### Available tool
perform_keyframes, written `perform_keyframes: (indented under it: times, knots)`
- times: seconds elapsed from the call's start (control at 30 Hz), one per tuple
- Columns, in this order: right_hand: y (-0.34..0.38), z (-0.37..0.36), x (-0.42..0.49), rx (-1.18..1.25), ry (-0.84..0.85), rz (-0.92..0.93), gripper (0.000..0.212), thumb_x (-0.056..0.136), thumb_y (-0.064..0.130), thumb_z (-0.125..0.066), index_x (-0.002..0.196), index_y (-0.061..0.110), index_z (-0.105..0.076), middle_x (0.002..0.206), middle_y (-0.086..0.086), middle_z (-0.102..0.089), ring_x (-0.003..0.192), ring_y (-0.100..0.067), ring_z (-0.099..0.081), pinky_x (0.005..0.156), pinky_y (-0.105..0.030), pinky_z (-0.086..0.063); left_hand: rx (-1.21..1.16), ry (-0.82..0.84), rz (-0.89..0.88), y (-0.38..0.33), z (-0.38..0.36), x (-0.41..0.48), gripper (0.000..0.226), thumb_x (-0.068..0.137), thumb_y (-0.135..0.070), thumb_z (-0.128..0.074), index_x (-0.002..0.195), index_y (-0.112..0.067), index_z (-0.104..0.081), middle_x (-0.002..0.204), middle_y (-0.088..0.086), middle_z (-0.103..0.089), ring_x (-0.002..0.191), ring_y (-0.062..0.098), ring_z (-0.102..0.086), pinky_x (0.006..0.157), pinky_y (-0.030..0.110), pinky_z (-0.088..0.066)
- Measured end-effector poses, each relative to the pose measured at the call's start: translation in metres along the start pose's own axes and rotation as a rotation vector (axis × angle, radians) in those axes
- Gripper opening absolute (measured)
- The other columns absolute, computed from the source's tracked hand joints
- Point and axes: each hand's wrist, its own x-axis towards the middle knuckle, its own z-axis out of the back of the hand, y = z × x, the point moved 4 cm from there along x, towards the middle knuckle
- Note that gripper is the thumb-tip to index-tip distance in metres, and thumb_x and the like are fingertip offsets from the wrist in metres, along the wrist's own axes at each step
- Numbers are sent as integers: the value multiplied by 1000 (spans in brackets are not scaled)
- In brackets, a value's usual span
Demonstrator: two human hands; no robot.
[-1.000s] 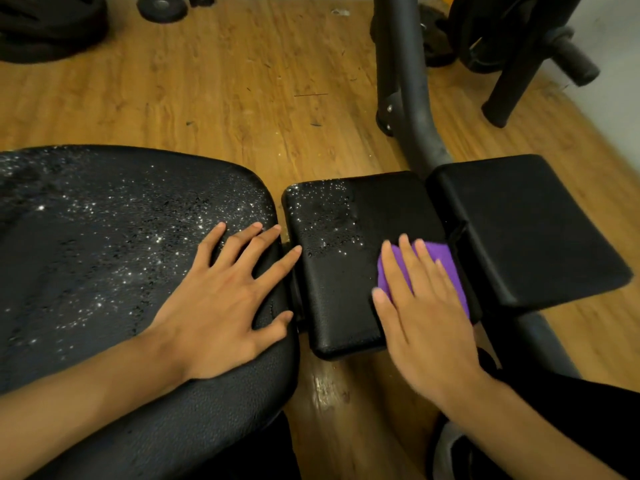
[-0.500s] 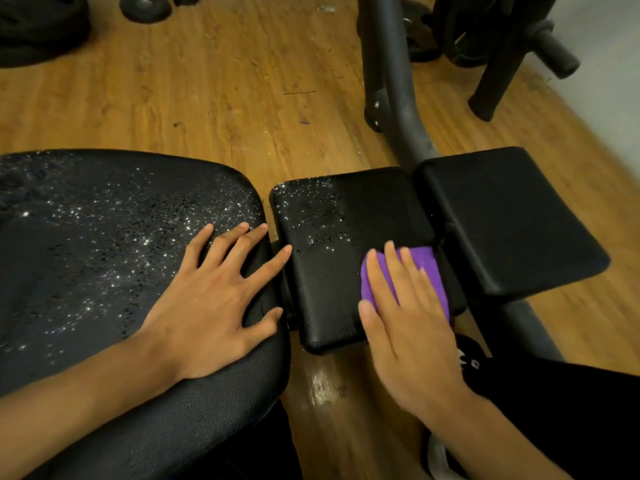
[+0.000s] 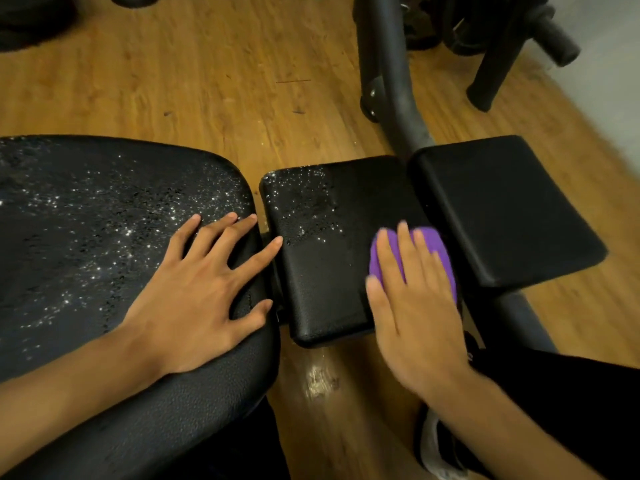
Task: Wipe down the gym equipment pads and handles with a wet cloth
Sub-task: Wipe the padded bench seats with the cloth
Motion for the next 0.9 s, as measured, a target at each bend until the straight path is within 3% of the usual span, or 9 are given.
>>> perform_keyframes:
  times: [0.07,0.13,0.33,0.47,0.57,0.67,0.77,0.9]
  knots:
    - [-6,1,-6,37,36,17,71,105,55,5,163,21,-15,170,-3,-12,158,-18,-2,128,-36,-3,4,2,-3,-2,-1,0,76,97,-69,-31,163,-32,-31,165,11,-33,155,34,-26,124,62,-19]
    - [-12,6,40,-11,-30,12,72,105,53,0,163,17,-22,169,-8,-20,158,-23,-10,128,-40,-10,0,-3,-2,-1,-1,1,76,97,-69,-31,163,-32,-31,166,10,-33,156,34,-26,125,61,-18]
    - [-29,6,172,179,55,-68,59,108,53,-19,163,29,-22,171,1,-12,158,-16,-3,124,-39,-14,-4,1,8,-1,-2,-1,76,97,-70,-31,163,-33,-30,166,9,-32,156,33,-25,126,60,-17]
    - [-29,6,115,108,17,-71,61,109,49,-13,164,25,-14,172,-5,-9,158,-23,-8,127,-40,-15,-6,10,4,-1,0,1,76,96,-69,-31,163,-32,-30,165,10,-33,155,33,-26,125,60,-18]
    - [-7,3,43,-59,-98,76,63,106,40,-15,160,9,-29,165,-16,-29,155,-30,-23,127,-42,-19,-11,19,8,-1,0,0,77,96,-70,-31,163,-33,-30,165,9,-34,155,33,-27,125,60,-19]
    - [2,3,43,172,-69,263,51,107,37,-36,150,14,-50,157,-8,-46,149,-22,-36,123,-38,-30,-20,14,5,-1,0,1,77,96,-71,-32,163,-33,-30,165,9,-34,155,32,-27,125,60,-19]
    - [4,15,73,423,-21,388,35,102,20,-58,135,14,-67,140,-4,-60,135,-16,-50,114,-24,-36,-24,13,3,0,0,2,77,95,-70,-34,163,-33,-31,164,9,-35,155,32,-28,125,60,-20]
    - [-3,34,82,692,-145,193,37,93,4,-69,127,18,-72,126,3,-61,120,-3,-57,104,-12,-38,-24,11,-4,0,0,1,77,96,-70,-33,163,-33,-29,164,8,-35,155,32,-27,124,61,-20]
